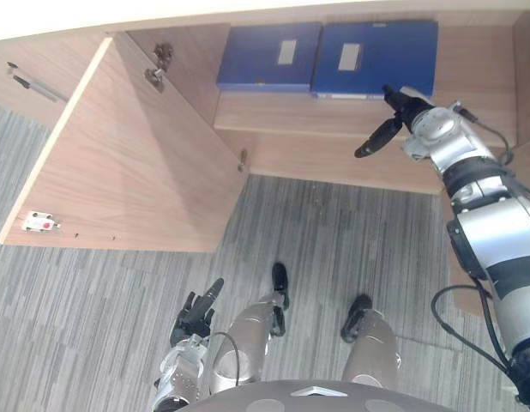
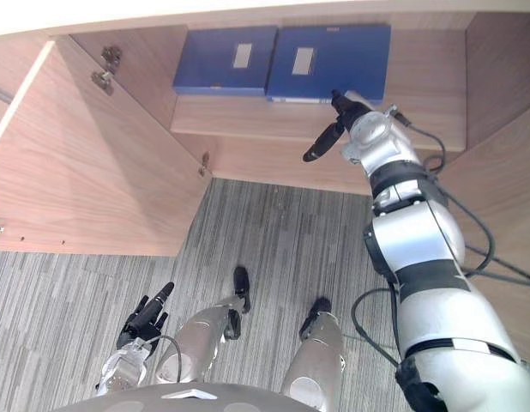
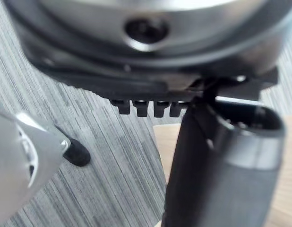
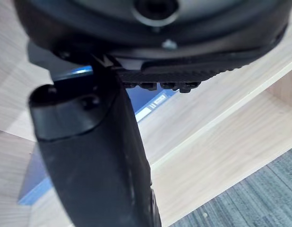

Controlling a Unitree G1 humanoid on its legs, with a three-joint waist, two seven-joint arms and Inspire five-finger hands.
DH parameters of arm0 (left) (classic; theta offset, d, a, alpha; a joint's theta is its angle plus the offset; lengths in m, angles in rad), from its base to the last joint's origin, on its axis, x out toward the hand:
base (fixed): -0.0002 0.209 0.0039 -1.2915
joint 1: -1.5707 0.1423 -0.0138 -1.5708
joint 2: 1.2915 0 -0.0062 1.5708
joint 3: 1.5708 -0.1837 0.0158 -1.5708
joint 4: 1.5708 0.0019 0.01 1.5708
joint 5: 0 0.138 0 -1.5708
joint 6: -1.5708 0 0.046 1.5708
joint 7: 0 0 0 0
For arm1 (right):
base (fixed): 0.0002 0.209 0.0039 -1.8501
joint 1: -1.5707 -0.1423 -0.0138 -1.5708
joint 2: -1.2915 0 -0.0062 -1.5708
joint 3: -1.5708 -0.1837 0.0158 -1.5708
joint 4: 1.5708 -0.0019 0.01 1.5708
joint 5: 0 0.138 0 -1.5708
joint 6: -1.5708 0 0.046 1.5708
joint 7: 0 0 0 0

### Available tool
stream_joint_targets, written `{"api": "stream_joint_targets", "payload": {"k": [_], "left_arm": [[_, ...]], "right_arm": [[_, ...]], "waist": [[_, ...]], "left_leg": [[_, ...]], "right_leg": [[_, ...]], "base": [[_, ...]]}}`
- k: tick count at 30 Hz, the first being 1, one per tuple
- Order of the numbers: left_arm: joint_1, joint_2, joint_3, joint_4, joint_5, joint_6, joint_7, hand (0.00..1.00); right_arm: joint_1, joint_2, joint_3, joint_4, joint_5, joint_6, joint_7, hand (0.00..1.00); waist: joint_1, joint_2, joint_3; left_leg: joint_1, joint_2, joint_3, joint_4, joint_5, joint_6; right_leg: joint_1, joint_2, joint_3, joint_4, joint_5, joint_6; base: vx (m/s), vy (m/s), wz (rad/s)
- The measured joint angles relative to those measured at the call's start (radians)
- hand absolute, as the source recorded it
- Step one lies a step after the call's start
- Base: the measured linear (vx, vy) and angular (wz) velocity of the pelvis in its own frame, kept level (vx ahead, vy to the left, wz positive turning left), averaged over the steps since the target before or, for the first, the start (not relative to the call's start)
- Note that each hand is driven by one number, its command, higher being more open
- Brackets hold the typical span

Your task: Walk over to the cabinet, pick up the folder, carry it to the office cabinet, place the folder inside the office cabinet, then close the office cabinet door

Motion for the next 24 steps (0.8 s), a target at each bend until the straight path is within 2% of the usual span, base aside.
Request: {"api": "stream_joint_targets", "payload": {"k": [4,7,10,11,12,14,15,17,18,20,21,22,24], "left_arm": [[-0.019,-0.003,-0.030,0.046,0.002,0.004,0.000,1.00],[-0.049,0.005,-0.073,0.076,0.041,0.007,-0.001,1.00],[-0.067,0.031,-0.147,0.111,0.156,0.006,-0.005,1.00],[-0.071,0.032,-0.162,0.122,0.170,0.007,-0.006,1.00],[-0.077,0.035,-0.192,0.138,0.202,0.008,-0.008,1.00],[-0.078,0.039,-0.218,0.148,0.244,0.007,-0.006,1.00],[-0.078,0.041,-0.216,0.155,0.267,0.007,0.004,1.00],[-0.079,0.043,-0.213,0.172,0.284,0.005,0.033,1.00],[-0.077,0.049,-0.203,0.184,0.311,0.000,0.047,1.00],[-0.073,0.048,-0.178,0.216,0.330,-0.002,0.059,1.00],[-0.072,0.053,-0.164,0.241,0.358,-0.001,0.068,1.00],[-0.068,0.059,-0.157,0.257,0.359,-0.001,0.070,1.00],[-0.065,0.072,-0.144,0.293,0.359,0.001,0.072,1.00]], "right_arm": [[0.126,0.077,-0.133,-0.050,0.002,0.002,0.003,1.00],[0.190,0.130,-0.182,-0.099,0.005,0.005,0.001,1.00],[0.357,0.206,-0.190,-0.249,0.088,-0.011,-0.022,1.00],[0.393,0.217,-0.195,-0.265,0.107,-0.016,-0.027,1.00],[0.480,0.237,-0.229,-0.303,0.143,-0.020,-0.039,1.00],[0.612,0.280,-0.309,-0.355,0.203,-0.020,-0.077,1.00],[0.694,0.309,-0.360,-0.376,0.217,-0.020,-0.111,1.00],[0.817,0.337,-0.408,-0.405,0.251,-0.020,-0.166,1.00],[0.894,0.347,-0.425,-0.413,0.254,-0.020,-0.186,1.00],[0.994,0.359,-0.443,-0.449,0.255,-0.021,-0.196,1.00],[1.072,0.365,-0.469,-0.470,0.274,-0.020,-0.201,1.00],[1.120,0.369,-0.493,-0.476,0.275,-0.020,-0.201,1.00],[1.215,0.391,-0.555,-0.479,0.277,-0.018,-0.204,1.00]], "waist": [[-0.007,-0.015,-0.031],[-0.016,-0.029,-0.042],[-0.054,-0.065,-0.083],[-0.062,-0.070,-0.091],[-0.074,-0.080,-0.101],[-0.091,-0.087,-0.107],[-0.107,-0.090,-0.108],[-0.117,-0.087,-0.110],[-0.114,-0.080,-0.115],[-0.117,-0.066,-0.125],[-0.129,-0.058,-0.130],[-0.139,-0.059,-0.136],[-0.160,-0.065,-0.152]], "left_leg": [[0.085,0.035,0.008,-0.011,-0.011,-0.015],[0.146,0.061,0.031,-0.027,-0.016,-0.020],[0.207,0.085,0.053,-0.034,-0.030,-0.041],[0.216,0.087,0.054,-0.033,-0.033,-0.044],[0.235,0.089,0.056,-0.026,-0.044,-0.053],[0.247,0.097,0.061,0.013,-0.074,-0.051],[0.248,0.104,0.067,0.049,-0.099,-0.049],[0.255,0.115,0.069,0.117,-0.145,-0.052],[0.267,0.117,0.021,0.157,-0.181,-0.054],[0.282,0.113,-0.052,0.187,-0.235,-0.071],[0.299,0.105,-0.066,0.195,-0.254,-0.071],[0.306,0.095,-0.094,0.195,-0.271,-0.077],[0.315,0.081,-0.081,0.176,-0.294,-0.083]], "right_leg": [[0.109,0.051,-0.008,-0.085,0.028,-0.002],[0.170,0.091,0.006,-0.138,0.049,-0.005],[0.227,0.130,0.034,-0.193,0.072,-0.005],[0.240,0.135,0.038,-0.203,0.076,-0.003],[0.262,0.144,0.052,-0.224,0.087,0.000],[0.296,0.160,0.068,-0.259,0.104,0.001],[0.308,0.166,0.084,-0.270,0.111,0.000],[0.313,0.180,0.126,-0.273,0.118,0.003],[0.317,0.194,0.172,-0.279,0.128,0.005],[0.321,0.214,0.227,-0.296,0.146,0.011],[0.328,0.220,0.264,-0.322,0.167,0.019],[0.327,0.225,0.289,-0.347,0.185,0.023],[0.345,0.228,0.333,-0.436,0.232,0.027]], "base": [[0.05,-0.015,-0.16],[0.02,-0.027,-0.28],[0.03,-0.035,-0.39],[0.04,-0.004,-0.27],[0.03,0.014,-0.21],[0.01,0.045,-0.31],[-0.02,0.067,-0.34],[-0.06,0.066,-0.66],[-0.04,0.053,-0.98],[-0.02,0.122,-1.04],[-0.07,0.218,-1.01],[-0.08,0.192,-0.90],[-0.09,0.150,-0.71]]}}
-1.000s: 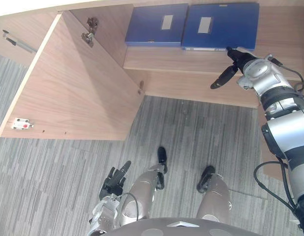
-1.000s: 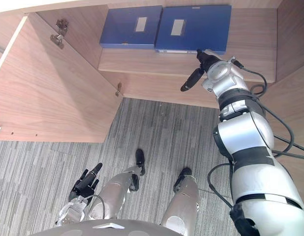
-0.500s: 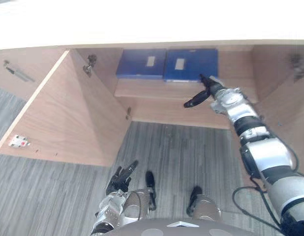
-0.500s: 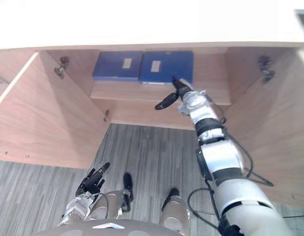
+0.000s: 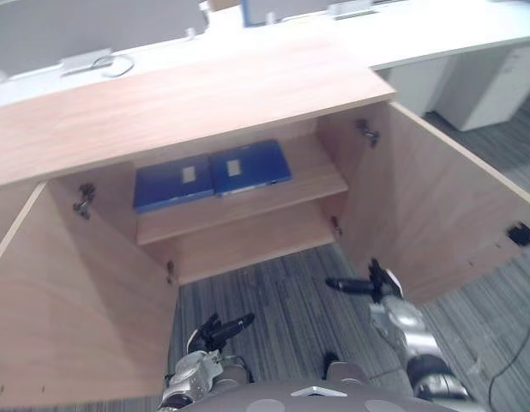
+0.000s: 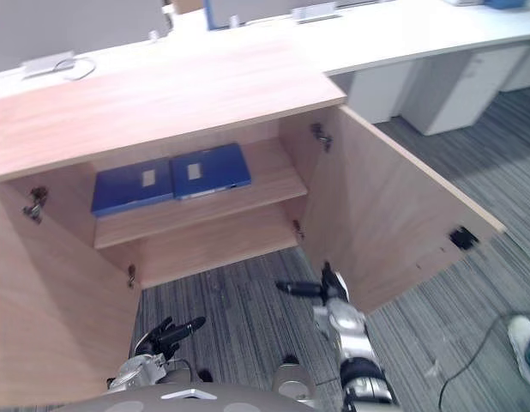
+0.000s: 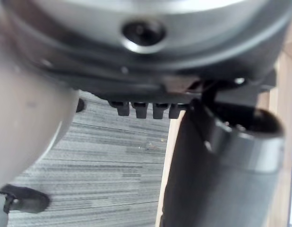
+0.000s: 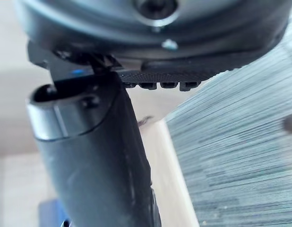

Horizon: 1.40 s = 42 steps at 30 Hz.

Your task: Walk over to the cabinet, pick up the folder, carry it to the office cabinet, place the folder inside the office cabinet, then close the office cabinet door

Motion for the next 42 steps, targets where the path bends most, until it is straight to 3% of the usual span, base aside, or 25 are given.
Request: {"api": "stream_joint_targets", "payload": {"k": [4,6,9,14,16,17,19,20,21,22,25,29,31,33,37,40,42], "left_arm": [[0.037,0.047,0.022,0.020,-0.005,0.002,0.013,1.00],[0.052,0.053,0.051,0.030,-0.005,0.003,0.025,1.00],[0.065,0.028,0.120,0.027,-0.007,0.003,0.047,1.00],[0.066,0.002,0.173,-0.027,-0.005,-0.001,0.065,1.00],[0.062,-0.008,0.189,-0.043,-0.004,-0.001,0.071,1.00],[0.060,-0.016,0.201,-0.044,-0.004,-0.005,0.077,1.00],[0.067,-0.014,0.207,-0.043,-0.004,-0.005,0.086,1.00],[0.067,-0.013,0.207,-0.043,-0.004,-0.005,0.086,1.00],[0.068,-0.007,0.207,-0.047,-0.004,-0.005,0.085,1.00],[0.070,-0.006,0.208,-0.042,-0.002,-0.001,0.085,1.00],[0.076,-0.030,0.216,-0.041,-0.001,-0.001,0.083,1.00],[0.073,-0.025,0.226,-0.021,-0.002,-0.001,0.082,1.00],[0.072,-0.023,0.224,-0.014,-0.002,0.000,0.083,1.00],[0.073,-0.015,0.220,-0.010,-0.002,0.000,0.082,1.00],[0.081,0.023,0.191,-0.009,-0.002,0.000,0.081,1.00],[0.099,0.044,0.158,-0.009,-0.002,0.000,0.080,1.00],[0.109,0.054,0.142,-0.009,-0.002,0.000,0.079,1.00]], "right_arm": [[0.133,0.103,-0.107,-0.046,0.042,0.000,-0.047,1.00],[0.157,0.129,-0.135,-0.051,0.046,0.000,-0.073,1.00],[0.177,0.144,-0.153,-0.099,0.079,-0.001,-0.110,1.00],[0.163,0.194,-0.124,-0.204,0.082,-0.041,-0.129,1.00],[0.164,0.212,-0.122,-0.243,0.080,-0.042,-0.137,1.00],[0.164,0.212,-0.121,-0.249,0.078,-0.042,-0.148,1.00],[0.167,0.212,-0.124,-0.249,0.079,-0.042,-0.164,1.00],[0.167,0.212,-0.127,-0.250,0.079,-0.042,-0.178,1.00],[0.167,0.213,-0.129,-0.256,0.079,-0.042,-0.192,1.00],[0.167,0.212,-0.148,-0.272,0.079,-0.042,-0.202,1.00],[0.157,0.197,-0.186,-0.287,0.082,-0.053,-0.231,1.00],[0.107,0.157,-0.202,-0.275,0.095,-0.061,-0.241,1.00],[0.068,0.122,-0.202,-0.258,0.097,-0.061,-0.239,1.00],[0.044,0.102,-0.204,-0.253,0.105,-0.062,-0.236,1.00],[-0.021,0.076,-0.203,-0.202,0.115,-0.064,-0.223,1.00],[-0.082,0.033,-0.200,-0.124,0.115,-0.064,-0.212,1.00],[-0.128,-0.020,-0.198,-0.064,0.116,-0.065,-0.200,1.00]], "waist": [[-0.013,-0.050,-0.046],[-0.016,-0.061,-0.049],[-0.016,-0.059,-0.050],[-0.001,-0.074,-0.037],[0.003,-0.077,-0.038],[0.021,-0.072,-0.034],[0.021,-0.072,-0.037],[0.021,-0.072,-0.039],[0.022,-0.091,-0.047],[0.021,-0.087,-0.052],[0.022,-0.057,-0.070],[0.022,-0.053,-0.073],[0.023,-0.050,-0.075],[0.021,-0.049,-0.076],[0.024,-0.082,-0.075],[0.027,-0.081,-0.076],[0.049,-0.074,-0.075]], "left_leg": [[0.027,-0.045,0.013,-0.107,0.018,0.012],[0.060,-0.055,0.039,-0.151,0.040,0.018],[0.104,-0.054,0.087,-0.182,0.059,0.043],[0.157,-0.046,0.196,-0.196,0.057,0.048],[0.165,-0.042,0.222,-0.198,0.059,0.052],[0.182,-0.034,0.249,-0.196,0.054,0.056],[0.193,-0.015,0.255,-0.176,0.039,0.043],[0.192,0.001,0.255,-0.159,0.028,0.028],[0.188,0.019,0.254,-0.132,0.007,0.008],[0.189,0.042,0.252,-0.132,0.014,-0.017],[0.215,0.068,0.266,-0.204,0.059,-0.037],[0.226,0.091,0.281,-0.252,0.088,-0.037],[0.223,0.091,0.280,-0.252,0.090,-0.035],[0.219,0.083,0.273,-0.252,0.091,-0.033],[0.198,0.055,0.250,-0.250,0.093,-0.030],[0.190,0.050,0.235,-0.250,0.091,-0.028],[0.190,0.050,0.220,-0.251,0.088,-0.023]], "right_leg": [[-0.002,-0.004,0.090,-0.139,0.093,-0.019],[-0.003,-0.001,0.117,-0.146,0.106,-0.018],[-0.001,0.006,0.156,-0.139,0.114,-0.006],[-0.038,0.026,0.188,-0.065,0.104,-0.009],[-0.078,-0.011,0.060,0.004,0.026,-0.095],[-0.102,-0.068,-0.077,0.087,0.005,-0.120],[-0.112,-0.140,-0.202,0.210,-0.014,-0.133],[-0.108,-0.162,-0.241,0.252,-0.044,-0.128],[-0.100,-0.173,-0.274,0.260,-0.078,-0.103],[-0.088,-0.143,-0.294,0.243,-0.097,-0.046],[-0.088,-0.093,-0.299,0.219,-0.097,-0.046],[-0.079,-0.031,-0.286,0.140,-0.060,-0.047],[-0.056,-0.012,-0.272,0.066,-0.012,-0.043],[-0.024,-0.009,-0.271,-0.015,0.034,-0.035],[0.041,-0.012,-0.273,-0.196,0.143,-0.031],[0.043,-0.016,-0.275,-0.205,0.150,-0.030],[0.045,-0.015,-0.278,-0.210,0.150,-0.030]], "base": [[-0.02,0.101,-0.75],[0.07,0.029,-0.53],[0.07,0.034,-0.44],[-0.01,0.017,-0.51],[-0.11,-0.008,-0.41],[-0.07,0.006,-0.50],[0.04,-0.055,-0.27],[0.12,-0.173,-0.08],[0.16,-0.284,-0.10],[0.14,-0.250,-0.11],[0.12,-0.165,-0.15],[0.05,-0.082,-0.25],[0.03,0.020,-0.24],[-0.01,0.072,-0.05],[-0.04,0.059,0.05],[-0.04,0.032,0.08],[-0.05,0.005,0.05]]}}
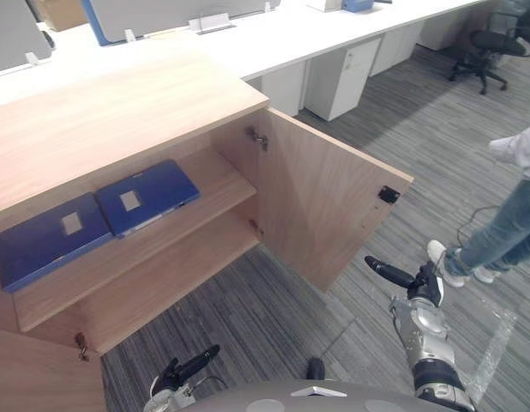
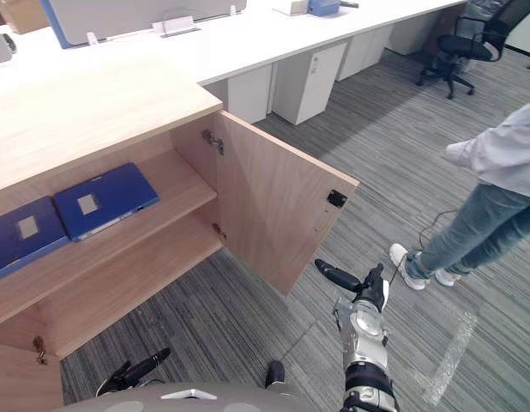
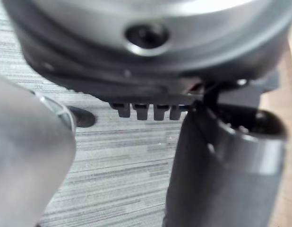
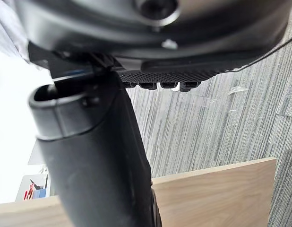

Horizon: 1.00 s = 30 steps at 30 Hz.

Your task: Walk over to the cabinet, pick up the folder, carry it to the office cabinet, place the folder inside the office cabinet, then close the office cabinet door

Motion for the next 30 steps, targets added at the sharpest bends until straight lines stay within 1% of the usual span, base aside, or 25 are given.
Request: {"api": "stream_joint_targets", "payload": {"k": [2,4,8,10,15,17,22,26,27,28,30], "left_arm": [[0.010,0.005,-0.016,0.001,0.000,0.000,0.000,1.00],[0.016,0.012,-0.029,0.009,0.000,0.000,-0.003,1.00],[0.022,0.017,-0.039,0.009,0.000,0.000,-0.010,1.00],[0.024,0.022,-0.059,0.008,-0.002,0.000,-0.013,1.00],[0.021,0.021,-0.061,0.007,-0.003,0.000,-0.018,1.00],[0.028,0.022,-0.060,0.007,-0.002,-0.001,-0.015,1.00],[0.037,0.022,-0.060,0.007,-0.002,0.000,-0.016,1.00],[0.036,0.022,-0.063,0.007,0.000,0.000,-0.022,1.00],[0.035,0.022,-0.067,0.007,0.000,-0.001,-0.024,1.00],[0.035,0.022,-0.068,0.007,0.000,-0.001,-0.025,1.00],[0.035,0.022,-0.076,0.008,0.000,-0.001,-0.028,1.00]], "right_arm": [[-0.041,-0.039,0.019,0.042,0.002,-0.001,0.008,1.00],[-0.095,-0.100,0.071,0.082,0.017,-0.006,0.031,1.00],[-0.159,-0.133,0.117,0.083,0.038,-0.019,0.046,1.00],[-0.228,-0.172,0.161,0.098,0.038,-0.025,0.054,1.00],[-0.317,-0.213,0.184,0.125,0.048,-0.044,0.054,1.00],[-0.347,-0.223,0.206,0.157,0.085,-0.047,0.077,1.00],[-0.373,-0.229,0.285,0.191,0.093,-0.047,0.117,1.00],[-0.376,-0.287,0.426,0.179,0.078,-0.048,0.139,1.00],[-0.376,-0.305,0.482,0.157,0.074,-0.048,0.141,1.00],[-0.376,-0.315,0.511,0.142,0.074,-0.048,0.147,1.00],[-0.368,-0.362,0.630,0.067,0.075,-0.048,0.202,1.00]], "waist": [[0.001,0.004,0.003],[0.001,0.007,0.005],[-0.001,0.011,0.007],[-0.002,0.018,0.011],[-0.002,0.034,0.023],[-0.001,0.035,0.023],[-0.002,0.037,0.028],[-0.010,0.043,0.041],[-0.018,0.044,0.047],[-0.025,0.044,0.051],[-0.036,0.045,0.056]], "left_leg": [[0.000,-0.001,-0.008,0.000,-0.004,0.000],[0.000,-0.004,-0.023,0.000,-0.006,-0.001],[0.000,-0.006,-0.035,0.000,-0.006,0.000],[0.000,-0.010,-0.062,0.000,-0.006,0.001],[-0.002,-0.020,-0.099,-0.002,-0.008,0.004],[-0.002,-0.022,-0.101,-0.002,-0.009,0.005],[-0.002,-0.023,-0.104,-0.002,-0.009,0.006],[0.001,-0.023,-0.101,-0.002,-0.010,0.006],[0.001,-0.023,-0.097,-0.002,-0.012,0.006],[0.000,-0.023,-0.096,-0.002,-0.013,0.005],[0.000,-0.018,-0.077,0.000,-0.019,0.001]], "right_leg": [[0.001,-0.001,0.000,0.000,0.001,0.001],[0.003,-0.002,-0.002,0.000,0.002,0.003],[0.003,-0.002,-0.003,0.000,0.004,0.002],[0.003,-0.004,-0.005,0.000,0.008,0.002],[0.010,-0.014,-0.020,0.000,0.013,0.001],[0.010,-0.016,-0.023,0.000,0.013,0.002],[0.011,-0.016,-0.022,-0.001,0.015,0.000],[0.008,-0.013,-0.006,-0.001,0.017,0.001],[0.003,-0.012,0.003,-0.001,0.018,0.003],[-0.001,-0.010,0.006,-0.001,0.019,0.003],[-0.022,0.002,0.034,-0.001,0.023,-0.002]], "base": [[-0.05,0.005,0.03],[-0.05,0.004,0.03],[0.00,0.000,0.00],[0.00,0.000,0.00],[0.00,0.019,0.08],[0.00,0.014,0.04],[0.00,0.000,0.00],[-0.03,0.000,-0.09],[-0.04,-0.007,-0.16],[-0.04,-0.012,-0.26],[-0.03,-0.025,-0.42]]}}
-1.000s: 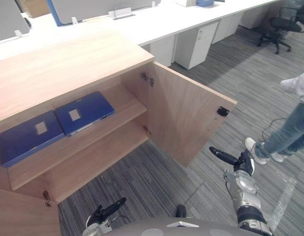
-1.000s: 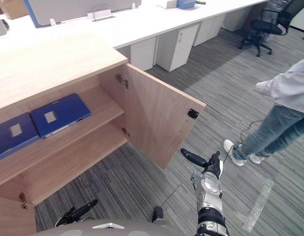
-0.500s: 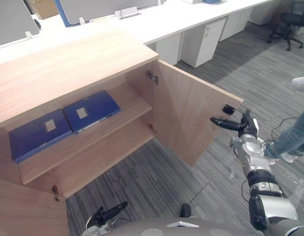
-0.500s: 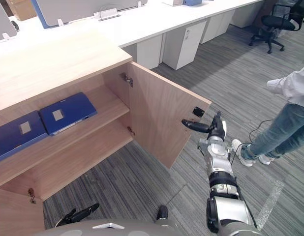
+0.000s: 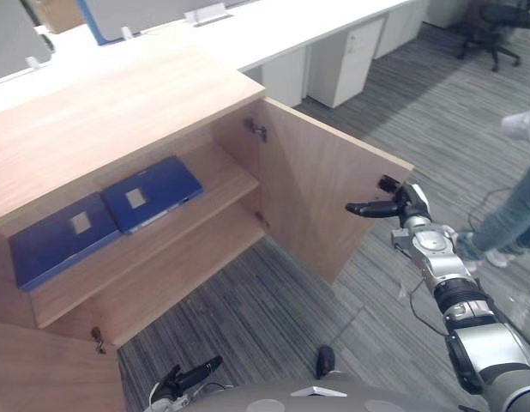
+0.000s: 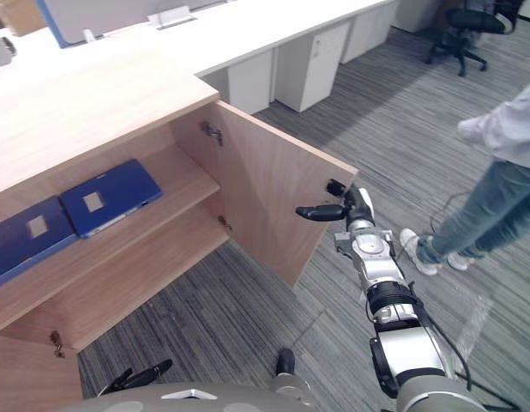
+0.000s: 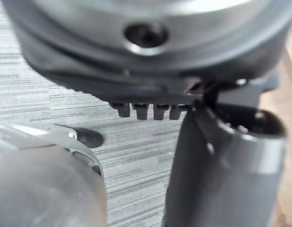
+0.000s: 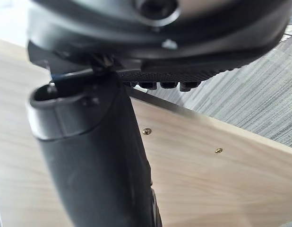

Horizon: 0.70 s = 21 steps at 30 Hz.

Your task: Walk over to the cabinet, pick up the folder, carry it to the office cabinet, place the folder inside the office cabinet, then close the office cabinet door

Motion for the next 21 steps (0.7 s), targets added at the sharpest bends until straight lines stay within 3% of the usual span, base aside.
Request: {"api": "stream_joint_targets", "payload": {"k": [5,10,15,18,21], "left_arm": [[-0.014,0.003,-0.017,0.001,0.003,-0.003,-0.023,1.00],[-0.045,0.001,-0.021,0.021,0.042,-0.005,-0.049,1.00],[-0.073,-0.003,-0.015,0.040,0.050,-0.006,-0.063,1.00],[-0.076,-0.001,0.012,0.040,0.071,-0.006,-0.061,1.00],[-0.075,0.003,0.016,0.041,0.074,-0.006,-0.057,1.00]], "right_arm": [[0.081,-0.122,0.197,-0.212,0.090,-0.004,0.152,1.00],[0.085,-0.270,0.493,-0.539,0.135,-0.012,0.345,1.00],[0.084,-0.239,0.622,-0.676,0.188,-0.012,0.515,1.00],[0.094,-0.194,0.624,-0.713,0.263,-0.013,0.553,1.00],[0.156,-0.106,0.564,-0.711,0.320,-0.012,0.531,1.00]], "waist": [[-0.027,0.000,0.000],[-0.038,-0.001,-0.001],[-0.002,-0.010,-0.006],[0.010,-0.023,-0.015],[0.018,-0.036,-0.023]], "left_leg": [[0.002,0.021,0.009,0.001,-0.002,-0.004],[-0.002,0.043,0.029,0.002,-0.001,-0.012],[-0.010,0.042,0.027,0.003,0.001,-0.010],[-0.022,0.033,0.024,0.003,0.004,-0.005],[-0.018,0.028,0.016,0.003,0.004,-0.005]], "right_leg": [[-0.006,0.024,0.009,0.000,-0.002,-0.003],[-0.026,0.055,0.040,0.000,0.001,-0.017],[-0.033,0.054,0.039,0.001,0.005,-0.021],[-0.043,0.045,0.039,0.001,0.011,-0.021],[-0.035,0.038,0.032,0.000,0.011,-0.021]], "base": [[-0.01,-0.041,-0.15],[-0.01,-0.046,-0.16],[0.00,-0.004,-0.01],[0.00,0.020,0.02],[0.00,0.028,0.07]]}}
